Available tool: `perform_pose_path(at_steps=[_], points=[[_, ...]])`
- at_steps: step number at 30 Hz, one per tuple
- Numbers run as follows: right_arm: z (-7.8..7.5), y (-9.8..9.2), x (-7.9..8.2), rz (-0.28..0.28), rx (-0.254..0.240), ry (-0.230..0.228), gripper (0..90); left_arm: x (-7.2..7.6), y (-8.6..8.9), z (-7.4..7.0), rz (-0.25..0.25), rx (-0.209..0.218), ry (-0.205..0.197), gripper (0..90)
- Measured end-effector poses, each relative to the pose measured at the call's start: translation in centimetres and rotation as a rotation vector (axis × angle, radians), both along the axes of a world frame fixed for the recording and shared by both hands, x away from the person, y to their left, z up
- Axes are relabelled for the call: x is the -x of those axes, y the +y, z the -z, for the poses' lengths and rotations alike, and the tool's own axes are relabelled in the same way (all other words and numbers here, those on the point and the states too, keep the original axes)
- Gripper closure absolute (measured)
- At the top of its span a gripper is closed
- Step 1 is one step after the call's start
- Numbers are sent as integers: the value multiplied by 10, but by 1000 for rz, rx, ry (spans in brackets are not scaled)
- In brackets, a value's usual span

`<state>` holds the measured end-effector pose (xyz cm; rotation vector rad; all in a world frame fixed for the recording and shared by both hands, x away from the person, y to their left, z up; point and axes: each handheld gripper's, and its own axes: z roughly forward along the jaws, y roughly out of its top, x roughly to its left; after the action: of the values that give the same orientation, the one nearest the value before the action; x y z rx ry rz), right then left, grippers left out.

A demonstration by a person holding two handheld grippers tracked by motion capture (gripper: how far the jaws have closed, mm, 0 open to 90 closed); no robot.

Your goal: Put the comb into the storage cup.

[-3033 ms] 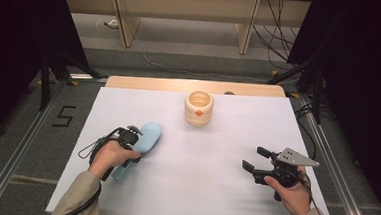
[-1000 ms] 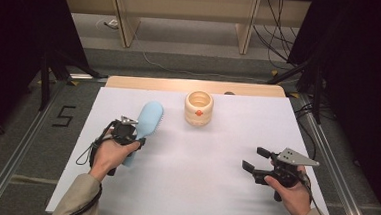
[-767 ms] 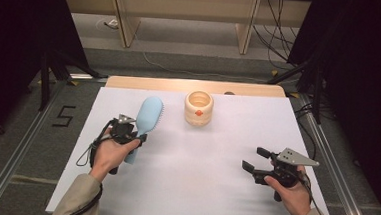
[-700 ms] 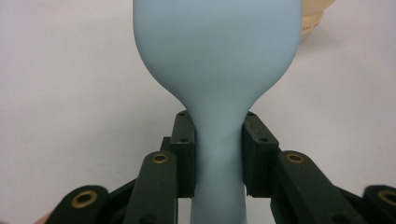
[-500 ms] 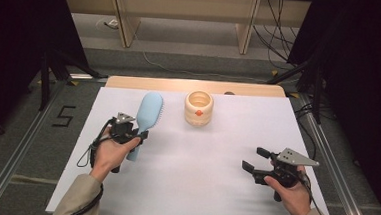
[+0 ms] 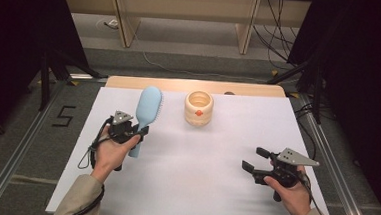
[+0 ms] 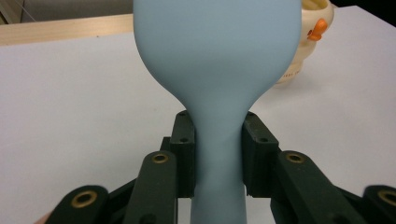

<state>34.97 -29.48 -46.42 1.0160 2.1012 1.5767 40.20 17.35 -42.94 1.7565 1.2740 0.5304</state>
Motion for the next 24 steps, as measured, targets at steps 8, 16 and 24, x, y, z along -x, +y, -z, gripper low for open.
perform_pose_path(at_steps=[8, 16, 24], points=[[0, 0, 0, 1, 0, -1, 187, 2, -2, -2, 6, 19, -36, 695], [0, 0, 0, -1, -6, 4, 187, 3, -3, -4, 14, 48, -56, 695], [0, 2, 1, -5, -14, 5, 187, 5, -5, -8, 14, 64, -95, 695]])
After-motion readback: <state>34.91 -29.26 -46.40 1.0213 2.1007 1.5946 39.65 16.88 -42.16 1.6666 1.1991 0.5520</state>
